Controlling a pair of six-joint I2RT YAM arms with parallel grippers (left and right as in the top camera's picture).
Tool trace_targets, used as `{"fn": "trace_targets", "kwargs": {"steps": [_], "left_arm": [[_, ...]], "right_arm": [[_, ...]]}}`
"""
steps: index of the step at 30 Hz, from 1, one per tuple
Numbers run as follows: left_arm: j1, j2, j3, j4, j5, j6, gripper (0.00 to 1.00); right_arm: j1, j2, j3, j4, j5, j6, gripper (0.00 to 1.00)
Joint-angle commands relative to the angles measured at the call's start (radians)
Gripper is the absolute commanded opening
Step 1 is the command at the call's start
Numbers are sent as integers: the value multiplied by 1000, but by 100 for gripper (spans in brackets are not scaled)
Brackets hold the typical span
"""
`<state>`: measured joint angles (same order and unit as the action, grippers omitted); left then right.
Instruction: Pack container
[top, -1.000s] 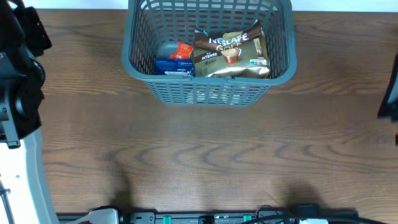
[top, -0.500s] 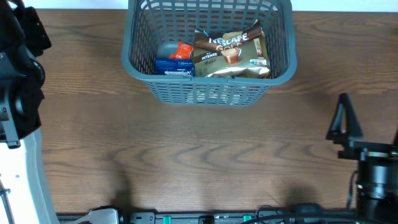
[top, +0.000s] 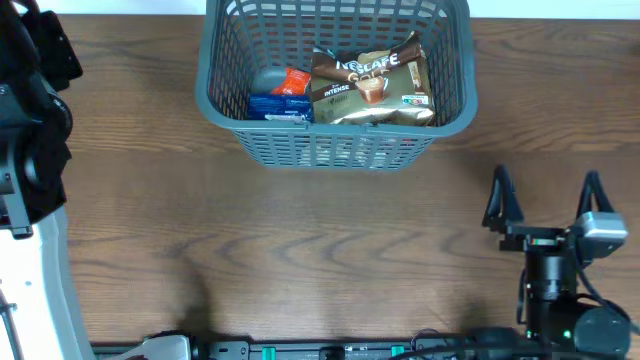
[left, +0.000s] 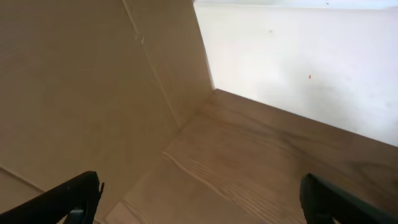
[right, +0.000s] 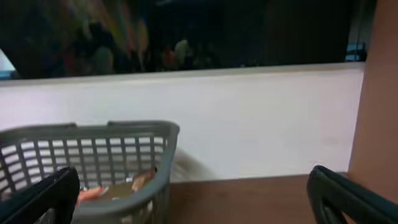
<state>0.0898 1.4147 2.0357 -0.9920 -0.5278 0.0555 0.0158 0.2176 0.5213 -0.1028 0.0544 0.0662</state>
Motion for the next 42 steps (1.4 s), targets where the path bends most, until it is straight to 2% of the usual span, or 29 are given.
{"fn": "trace_targets", "kwargs": {"steps": [1,13,20,42], "left_arm": [[5,3,10,-2,-12,-9,99],[5,3,10,-2,-12,-9,99],[5,3,10,-3,-12,-9,99],[5,3,10,-2,-11,-9,99]], "right_arm": [[-9,-47,-48,7,-12,-15,99],[-9,-95,-203,89,-22,-14,99],[-9,-185,-268,89,-26,-14,99],[-9,-213,-328,96,-71,-11,99]]}}
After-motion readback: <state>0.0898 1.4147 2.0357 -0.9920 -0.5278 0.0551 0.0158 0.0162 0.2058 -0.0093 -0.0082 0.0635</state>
